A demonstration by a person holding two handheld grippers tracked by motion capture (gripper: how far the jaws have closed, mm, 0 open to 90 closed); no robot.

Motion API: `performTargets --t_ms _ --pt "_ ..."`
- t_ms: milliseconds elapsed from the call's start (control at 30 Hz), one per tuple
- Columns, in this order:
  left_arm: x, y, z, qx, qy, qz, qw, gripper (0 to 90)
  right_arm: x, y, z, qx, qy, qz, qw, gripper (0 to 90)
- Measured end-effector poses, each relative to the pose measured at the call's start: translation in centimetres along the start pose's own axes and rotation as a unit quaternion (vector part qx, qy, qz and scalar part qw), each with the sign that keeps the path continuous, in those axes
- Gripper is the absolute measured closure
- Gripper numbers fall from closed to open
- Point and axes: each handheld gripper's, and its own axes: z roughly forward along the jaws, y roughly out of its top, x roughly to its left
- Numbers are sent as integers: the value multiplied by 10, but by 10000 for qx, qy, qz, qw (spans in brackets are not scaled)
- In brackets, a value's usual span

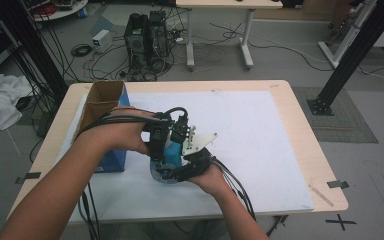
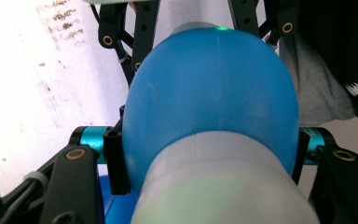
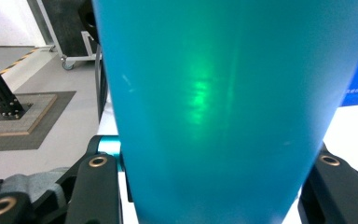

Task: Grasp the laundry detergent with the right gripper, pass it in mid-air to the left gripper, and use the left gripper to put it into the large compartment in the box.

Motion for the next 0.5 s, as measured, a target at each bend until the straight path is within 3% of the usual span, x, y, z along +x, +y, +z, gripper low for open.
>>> performTargets --t_ms 167,367,400,433,467,500 --pt "-2 3 -2 105 50 3 9999 383 1 0 1 -33 16 -68 10000 440" --pt "-1 1 -7 40 18 -99 9999 383 3 2 -5 -72 -24 96 9999 390" --pt "-1 0 -7 -24 44 -90 9999 383 -3 2 -5 -170 -189 -266 9993 357" --pt "-1 0 -9 28 -32 -136 9999 383 -7 3 -4 -351 -254 -410 9982 325" --pt "0 0 -9 5 -34 -103 9999 383 -5 3 -6 -346 -175 -254 9989 322" --pt "-1 0 -9 7 -17 -116 9999 383 -6 3 -7 -301 -255 -290 9988 320"
